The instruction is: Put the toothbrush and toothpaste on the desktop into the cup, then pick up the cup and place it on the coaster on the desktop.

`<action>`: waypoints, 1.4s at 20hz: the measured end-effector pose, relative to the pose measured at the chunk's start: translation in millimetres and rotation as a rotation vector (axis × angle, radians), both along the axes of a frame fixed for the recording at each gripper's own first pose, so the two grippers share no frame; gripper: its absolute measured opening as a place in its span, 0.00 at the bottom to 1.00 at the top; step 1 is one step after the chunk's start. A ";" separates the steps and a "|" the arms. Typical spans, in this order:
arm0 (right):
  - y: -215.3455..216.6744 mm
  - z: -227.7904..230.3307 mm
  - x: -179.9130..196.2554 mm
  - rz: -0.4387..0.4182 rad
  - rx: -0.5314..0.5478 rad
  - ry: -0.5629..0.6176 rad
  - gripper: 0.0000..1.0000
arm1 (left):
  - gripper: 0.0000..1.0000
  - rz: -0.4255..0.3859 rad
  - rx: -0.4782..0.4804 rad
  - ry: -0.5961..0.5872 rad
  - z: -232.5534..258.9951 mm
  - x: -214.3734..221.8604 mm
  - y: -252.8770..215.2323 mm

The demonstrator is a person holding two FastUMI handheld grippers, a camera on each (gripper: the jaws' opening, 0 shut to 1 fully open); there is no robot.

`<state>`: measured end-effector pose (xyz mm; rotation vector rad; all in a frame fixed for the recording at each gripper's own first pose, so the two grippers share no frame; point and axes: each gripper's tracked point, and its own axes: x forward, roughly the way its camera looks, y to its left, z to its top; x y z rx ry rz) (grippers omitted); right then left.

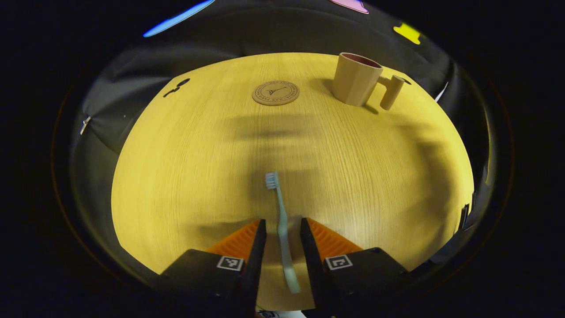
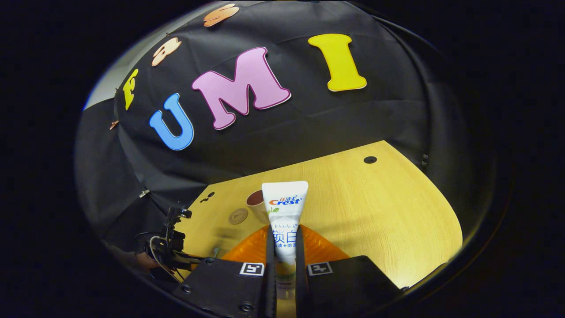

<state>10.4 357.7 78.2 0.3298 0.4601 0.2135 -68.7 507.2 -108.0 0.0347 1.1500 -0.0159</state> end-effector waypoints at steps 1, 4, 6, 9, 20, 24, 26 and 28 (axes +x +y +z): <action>-1.4 0.8 2.6 -0.001 0.003 -0.002 0.21 | 0.47 0.003 -0.015 0.008 0.5 -1.5 -3.6; -5.1 -0.5 3.9 -0.004 0.007 -0.001 0.20 | 0.18 -0.004 0.017 0.020 3.9 0.0 -3.0; -6.7 -1.6 5.0 -0.004 0.010 0.001 0.21 | 0.13 -0.019 0.040 0.024 1.6 0.0 -4.3; -8.9 -5.2 3.4 -0.007 0.011 0.004 0.21 | 0.08 -0.050 0.013 -0.006 3.1 1.2 -5.8; 13.7 22.3 19.6 0.022 0.066 -0.049 0.20 | 0.06 -0.057 -0.156 -0.430 97.2 35.6 -38.6; 42.0 61.4 79.8 0.058 0.116 -0.165 0.20 | 0.06 -0.021 -0.282 -0.640 166.1 50.7 -61.7; 64.2 79.5 116.3 0.088 0.156 -0.225 0.20 | 0.06 -0.004 -0.340 -0.725 197.0 54.1 -69.6; 87.3 87.5 150.8 0.124 0.191 -0.271 0.20 | 0.06 0.023 -0.380 -0.789 211.8 60.1 -72.9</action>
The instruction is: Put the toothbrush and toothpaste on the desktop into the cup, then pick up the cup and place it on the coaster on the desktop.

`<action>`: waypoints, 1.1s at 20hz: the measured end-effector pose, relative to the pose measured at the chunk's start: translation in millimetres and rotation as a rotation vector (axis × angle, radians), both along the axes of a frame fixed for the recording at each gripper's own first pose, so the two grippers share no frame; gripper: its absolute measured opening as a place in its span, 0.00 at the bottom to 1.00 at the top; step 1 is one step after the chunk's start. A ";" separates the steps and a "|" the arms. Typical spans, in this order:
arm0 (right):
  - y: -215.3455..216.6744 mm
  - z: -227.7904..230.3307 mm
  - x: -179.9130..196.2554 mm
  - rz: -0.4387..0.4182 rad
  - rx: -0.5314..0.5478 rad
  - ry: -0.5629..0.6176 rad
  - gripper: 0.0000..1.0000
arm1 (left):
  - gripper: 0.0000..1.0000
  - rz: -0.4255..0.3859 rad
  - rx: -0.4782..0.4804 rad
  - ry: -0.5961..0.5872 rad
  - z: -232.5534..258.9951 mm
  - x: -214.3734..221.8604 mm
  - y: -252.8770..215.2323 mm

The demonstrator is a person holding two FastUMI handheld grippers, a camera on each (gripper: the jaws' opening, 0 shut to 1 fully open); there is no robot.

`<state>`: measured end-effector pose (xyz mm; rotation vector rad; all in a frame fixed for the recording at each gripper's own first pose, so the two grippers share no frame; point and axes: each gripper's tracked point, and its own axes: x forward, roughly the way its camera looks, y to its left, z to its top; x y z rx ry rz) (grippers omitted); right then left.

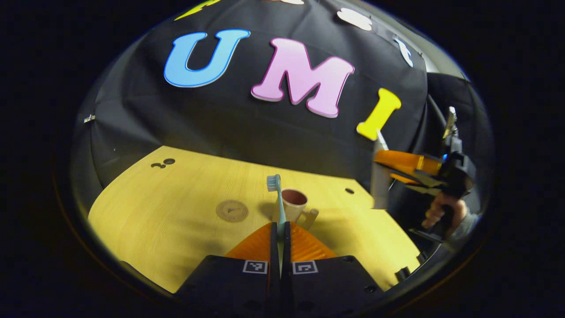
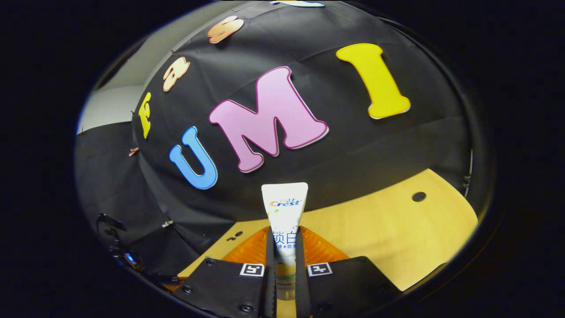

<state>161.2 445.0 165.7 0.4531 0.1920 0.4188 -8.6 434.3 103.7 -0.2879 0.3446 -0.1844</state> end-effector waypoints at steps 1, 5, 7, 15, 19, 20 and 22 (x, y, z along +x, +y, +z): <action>12.2 -2.6 16.0 0.020 0.010 -0.011 0.20 | 0.06 0.013 -0.017 -0.026 7.6 0.3 1.7; 51.1 -39.1 69.9 0.055 0.020 -0.011 0.20 | 0.06 0.045 -0.056 -0.100 24.3 5.2 0.1; 64.4 -63.0 85.7 0.064 -0.013 -0.009 0.20 | 0.06 0.058 -0.057 -0.123 27.3 6.2 -0.1; 85.2 -128.9 104.6 0.106 -0.168 -0.021 0.20 | 0.06 0.089 -0.088 -0.184 37.5 25.9 -5.6; 93.4 -152.3 98.3 0.149 -0.239 -0.016 0.20 | 0.06 0.115 -0.105 -0.206 42.1 41.1 -4.7; 93.3 -159.1 97.0 0.154 -0.260 -0.012 0.20 | 0.06 0.120 -0.109 -0.210 42.2 45.2 -5.0; 94.5 -166.3 92.6 0.169 -0.278 -0.014 0.20 | 0.02 0.131 -0.115 -0.218 42.9 53.0 -5.8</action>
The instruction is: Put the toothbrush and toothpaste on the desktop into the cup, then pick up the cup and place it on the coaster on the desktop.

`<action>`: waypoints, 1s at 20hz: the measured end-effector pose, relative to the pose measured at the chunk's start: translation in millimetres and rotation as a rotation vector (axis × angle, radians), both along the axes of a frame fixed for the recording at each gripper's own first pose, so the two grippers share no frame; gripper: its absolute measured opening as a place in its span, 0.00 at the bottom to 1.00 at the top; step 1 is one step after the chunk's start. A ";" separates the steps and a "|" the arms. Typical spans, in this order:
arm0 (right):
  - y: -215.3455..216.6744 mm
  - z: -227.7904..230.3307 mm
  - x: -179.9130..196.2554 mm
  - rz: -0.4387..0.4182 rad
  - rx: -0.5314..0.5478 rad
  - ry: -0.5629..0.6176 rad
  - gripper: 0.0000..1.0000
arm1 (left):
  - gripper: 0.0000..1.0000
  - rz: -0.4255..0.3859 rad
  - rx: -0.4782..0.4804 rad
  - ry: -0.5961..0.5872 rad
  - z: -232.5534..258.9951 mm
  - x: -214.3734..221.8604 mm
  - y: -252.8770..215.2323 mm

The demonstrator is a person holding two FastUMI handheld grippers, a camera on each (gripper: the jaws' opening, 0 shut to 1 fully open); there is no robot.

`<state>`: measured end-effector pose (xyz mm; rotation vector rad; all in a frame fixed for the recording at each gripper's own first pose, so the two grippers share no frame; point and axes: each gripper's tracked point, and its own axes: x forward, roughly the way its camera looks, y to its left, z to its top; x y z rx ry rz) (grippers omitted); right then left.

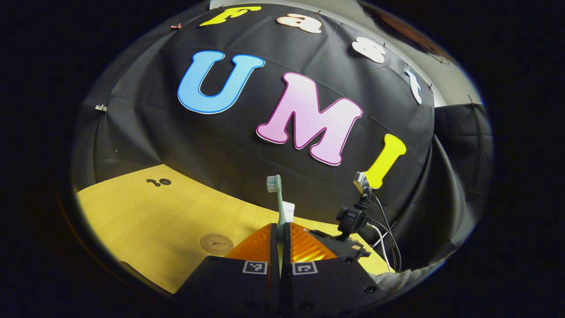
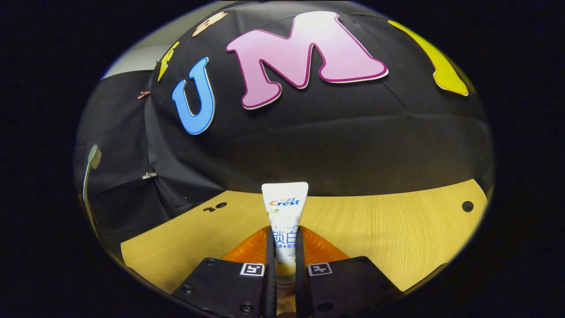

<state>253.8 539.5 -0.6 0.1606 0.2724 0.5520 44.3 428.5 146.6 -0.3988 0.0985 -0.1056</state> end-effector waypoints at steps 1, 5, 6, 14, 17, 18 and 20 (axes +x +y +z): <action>-0.2 -1.2 0.5 -0.003 -0.004 -0.005 0.21 | 0.06 0.005 -0.003 -0.004 -0.1 5.4 0.5; 0.4 -13.6 -13.0 0.020 -0.004 0.070 0.29 | 0.06 0.031 -0.040 -0.036 3.7 28.6 -0.6; 0.4 -16.2 -19.8 0.037 0.002 0.095 0.31 | 0.06 0.039 -0.050 -0.046 5.7 35.6 -1.0; -54.3 44.3 -22.1 -0.070 0.272 0.176 0.57 | 0.06 0.133 -0.126 -0.124 8.4 94.4 0.8; -83.1 37.2 -29.7 -0.116 0.242 0.187 0.58 | 0.06 0.167 -0.131 -0.161 5.1 117.2 -2.7; -90.2 29.6 -32.9 -0.122 0.216 0.205 0.58 | 0.06 0.179 -0.126 -0.168 2.8 122.9 -3.3; -101.1 10.3 -43.4 -0.131 0.164 0.270 0.58 | 0.06 0.205 -0.093 -0.167 -7.6 137.4 -5.6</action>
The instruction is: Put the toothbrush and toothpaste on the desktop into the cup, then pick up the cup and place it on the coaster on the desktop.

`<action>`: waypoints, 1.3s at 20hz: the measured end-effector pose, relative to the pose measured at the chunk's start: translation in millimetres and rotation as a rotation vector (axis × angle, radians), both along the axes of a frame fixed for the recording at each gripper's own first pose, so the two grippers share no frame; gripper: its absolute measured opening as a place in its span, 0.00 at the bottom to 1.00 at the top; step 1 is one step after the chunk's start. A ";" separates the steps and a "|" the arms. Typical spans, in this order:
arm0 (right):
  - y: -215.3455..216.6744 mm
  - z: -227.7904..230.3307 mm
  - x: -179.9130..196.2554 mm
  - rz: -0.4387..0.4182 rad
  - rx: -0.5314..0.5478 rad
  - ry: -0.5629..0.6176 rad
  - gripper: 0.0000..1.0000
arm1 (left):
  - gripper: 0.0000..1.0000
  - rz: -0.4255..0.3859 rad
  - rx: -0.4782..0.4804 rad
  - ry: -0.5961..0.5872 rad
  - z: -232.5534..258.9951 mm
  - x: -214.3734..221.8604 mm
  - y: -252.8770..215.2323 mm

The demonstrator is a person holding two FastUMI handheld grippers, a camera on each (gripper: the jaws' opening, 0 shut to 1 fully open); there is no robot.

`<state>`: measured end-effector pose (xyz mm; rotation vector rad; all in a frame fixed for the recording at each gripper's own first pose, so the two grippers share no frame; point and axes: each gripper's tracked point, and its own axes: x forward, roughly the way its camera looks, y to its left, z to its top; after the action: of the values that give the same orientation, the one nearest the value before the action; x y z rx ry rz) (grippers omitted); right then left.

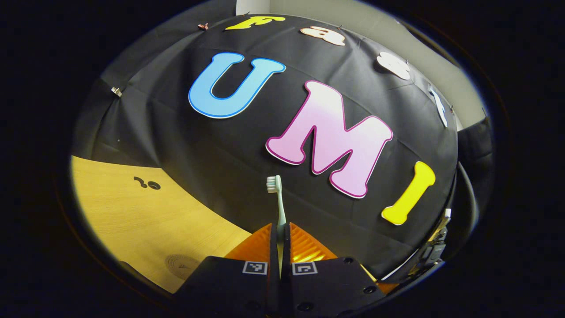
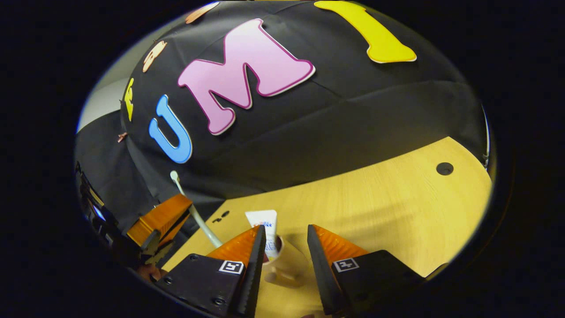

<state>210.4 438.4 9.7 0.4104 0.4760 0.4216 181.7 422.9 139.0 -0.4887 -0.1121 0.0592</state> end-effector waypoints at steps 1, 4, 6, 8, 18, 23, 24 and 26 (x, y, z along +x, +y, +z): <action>-2.9 -7.1 -6.3 0.006 -0.014 0.025 0.58 | 0.06 0.013 0.018 0.015 -9.4 6.6 -1.9; -5.9 -21.7 -21.7 0.028 -0.034 0.063 0.58 | 0.06 0.044 0.063 0.055 -32.0 20.6 -4.5; -9.1 -29.0 -30.8 0.036 -0.039 0.084 0.58 | 0.06 0.059 0.097 0.067 -43.0 28.1 -9.4; -10.0 -35.6 -35.8 0.048 -0.047 0.108 0.58 | 0.06 0.062 0.148 0.089 -56.4 28.5 -16.5; -10.6 -44.6 -38.3 0.075 -0.075 0.158 0.58 | 0.14 0.023 0.325 0.168 -105.7 11.9 -37.3; -8.2 -43.2 -40.4 0.097 -0.115 0.158 0.58 | 0.34 0.014 0.297 0.217 -124.2 4.7 -29.9; -5.6 -42.5 -43.3 0.113 -0.121 0.156 0.58 | 0.43 0.015 0.300 0.223 -123.0 1.9 -25.6; 2.4 -37.8 -50.7 0.161 -0.162 0.154 0.58 | 0.56 0.015 0.299 0.231 -117.6 -11.1 -15.7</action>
<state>159.7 440.8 -28.1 0.2489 0.6915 0.5050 170.6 407.3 21.5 -0.1803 0.1013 0.1112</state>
